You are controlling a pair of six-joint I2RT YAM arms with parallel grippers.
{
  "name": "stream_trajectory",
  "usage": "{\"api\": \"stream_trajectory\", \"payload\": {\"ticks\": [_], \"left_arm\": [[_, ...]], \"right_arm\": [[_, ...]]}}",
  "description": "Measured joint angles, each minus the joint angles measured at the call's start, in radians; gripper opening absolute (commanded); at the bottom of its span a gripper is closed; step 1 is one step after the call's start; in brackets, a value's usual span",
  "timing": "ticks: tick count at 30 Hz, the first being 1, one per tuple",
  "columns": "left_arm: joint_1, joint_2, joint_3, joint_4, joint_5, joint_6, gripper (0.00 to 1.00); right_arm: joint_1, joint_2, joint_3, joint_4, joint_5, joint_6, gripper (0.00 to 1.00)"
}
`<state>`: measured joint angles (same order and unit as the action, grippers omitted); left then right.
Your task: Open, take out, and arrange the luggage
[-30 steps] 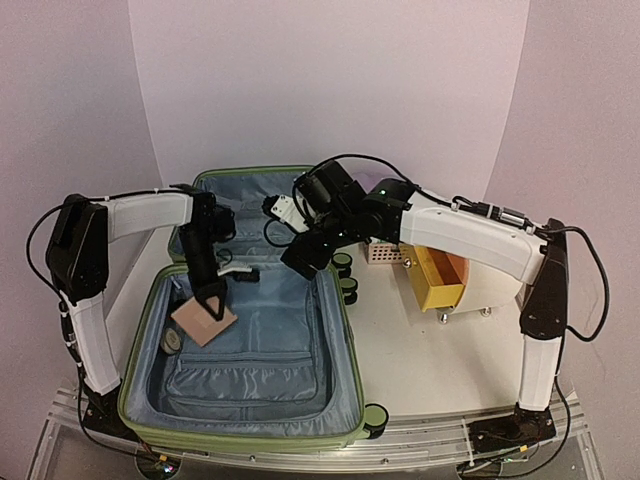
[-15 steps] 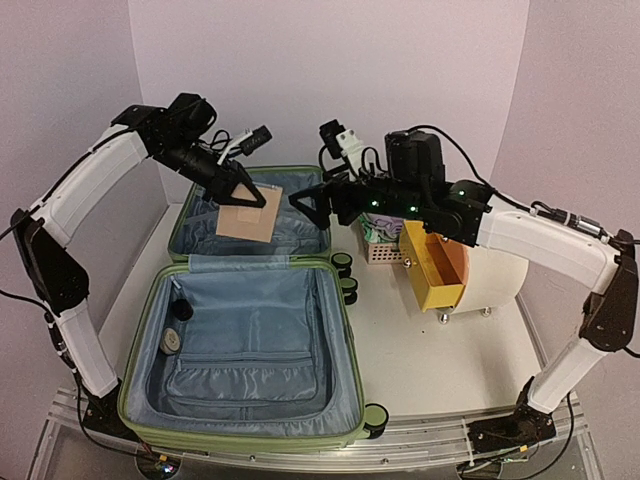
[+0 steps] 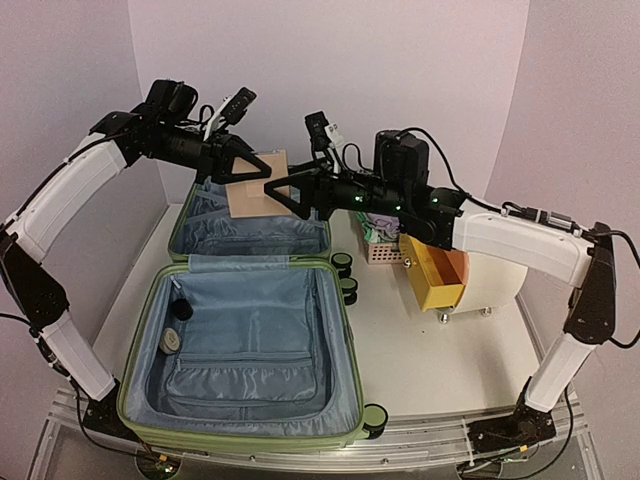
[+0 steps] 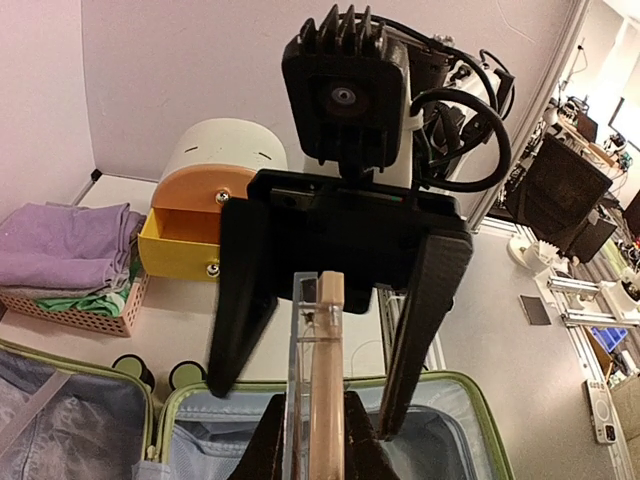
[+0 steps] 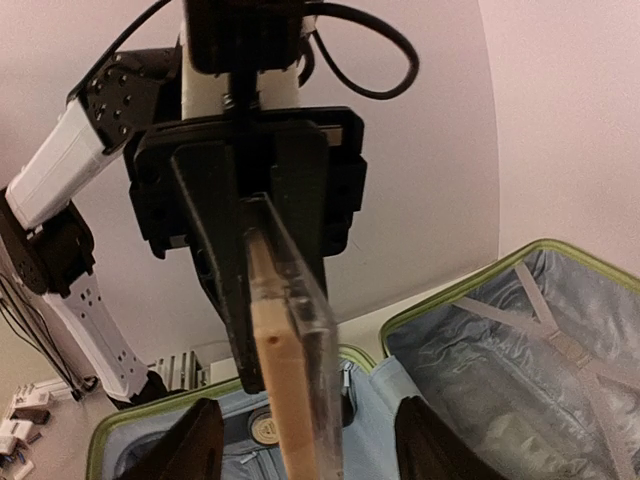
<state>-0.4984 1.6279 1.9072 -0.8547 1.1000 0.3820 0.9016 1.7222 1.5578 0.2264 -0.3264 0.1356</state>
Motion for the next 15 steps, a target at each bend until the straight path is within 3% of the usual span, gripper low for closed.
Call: {"api": "stream_trajectory", "payload": {"ticks": [6,7,8,9,11,13,15], "left_arm": [[0.0,-0.002,-0.019,0.053,0.017,-0.042,0.02],[0.0,-0.004,-0.023,0.056,0.019,-0.047,0.14],[0.001,-0.004,-0.029,0.063,0.05,-0.053,0.24],[0.002,-0.006,-0.034,0.065,0.063,-0.052,0.41],[0.002,-0.017,-0.049,0.089,0.041,-0.068,0.84],[0.001,-0.031,-0.068,0.105,0.008,-0.075,0.99],[0.0,-0.045,-0.09,0.127,-0.048,-0.088,1.0]], "right_arm": [[0.0,0.029,0.009,0.032,-0.062,0.031,0.07],[0.0,0.031,0.01,0.035,-0.072,0.031,0.0],[-0.002,0.031,0.01,0.042,-0.105,0.03,0.0],[-0.002,0.03,0.01,0.042,-0.111,0.032,0.0],[0.001,0.026,0.004,0.043,-0.066,0.034,0.0],[0.003,0.016,-0.015,0.037,0.0,0.034,0.0],[0.002,0.003,-0.032,0.014,0.061,0.033,0.0]]}}
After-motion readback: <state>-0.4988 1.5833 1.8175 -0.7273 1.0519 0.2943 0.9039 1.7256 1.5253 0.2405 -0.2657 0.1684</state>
